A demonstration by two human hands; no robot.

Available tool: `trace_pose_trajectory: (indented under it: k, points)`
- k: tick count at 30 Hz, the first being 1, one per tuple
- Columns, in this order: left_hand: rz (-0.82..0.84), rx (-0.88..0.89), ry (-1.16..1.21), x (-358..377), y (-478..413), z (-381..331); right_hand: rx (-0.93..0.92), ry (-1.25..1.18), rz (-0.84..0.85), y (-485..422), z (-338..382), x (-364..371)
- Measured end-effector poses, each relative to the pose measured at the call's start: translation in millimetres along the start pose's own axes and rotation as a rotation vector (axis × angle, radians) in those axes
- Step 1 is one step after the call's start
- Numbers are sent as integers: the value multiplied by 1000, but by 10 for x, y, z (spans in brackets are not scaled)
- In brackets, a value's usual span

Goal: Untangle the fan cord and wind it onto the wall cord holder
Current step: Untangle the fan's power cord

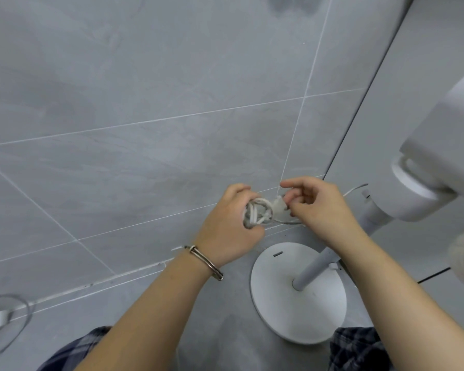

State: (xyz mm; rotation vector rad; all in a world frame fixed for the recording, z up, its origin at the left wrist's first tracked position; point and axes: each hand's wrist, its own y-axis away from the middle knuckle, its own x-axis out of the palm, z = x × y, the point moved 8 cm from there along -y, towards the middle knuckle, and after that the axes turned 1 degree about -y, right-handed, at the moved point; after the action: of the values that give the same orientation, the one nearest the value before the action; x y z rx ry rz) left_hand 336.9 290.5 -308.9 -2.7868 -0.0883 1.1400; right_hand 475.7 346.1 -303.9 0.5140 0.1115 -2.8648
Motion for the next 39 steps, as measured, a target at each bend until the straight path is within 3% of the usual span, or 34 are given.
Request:
trace_pose_trajectory:
  k: [16, 27, 32, 36, 39]
  points:
    - [-176, 69, 20, -118, -14, -35, 30, 1, 129, 98, 61, 95]
    - [-186, 122, 25, -141, 9, -83, 49, 57, 12, 63, 30, 52]
    - [-175, 230, -96, -127, 29, -147, 120, -56, -53, 45, -55, -9]
    - [-194, 299, -325, -91, 37, -149, 140, -136, -28, 65, -55, 17]
    - [-198, 296, -332, -76, 38, -131, 130, -129, -37, 74, -26, 45]
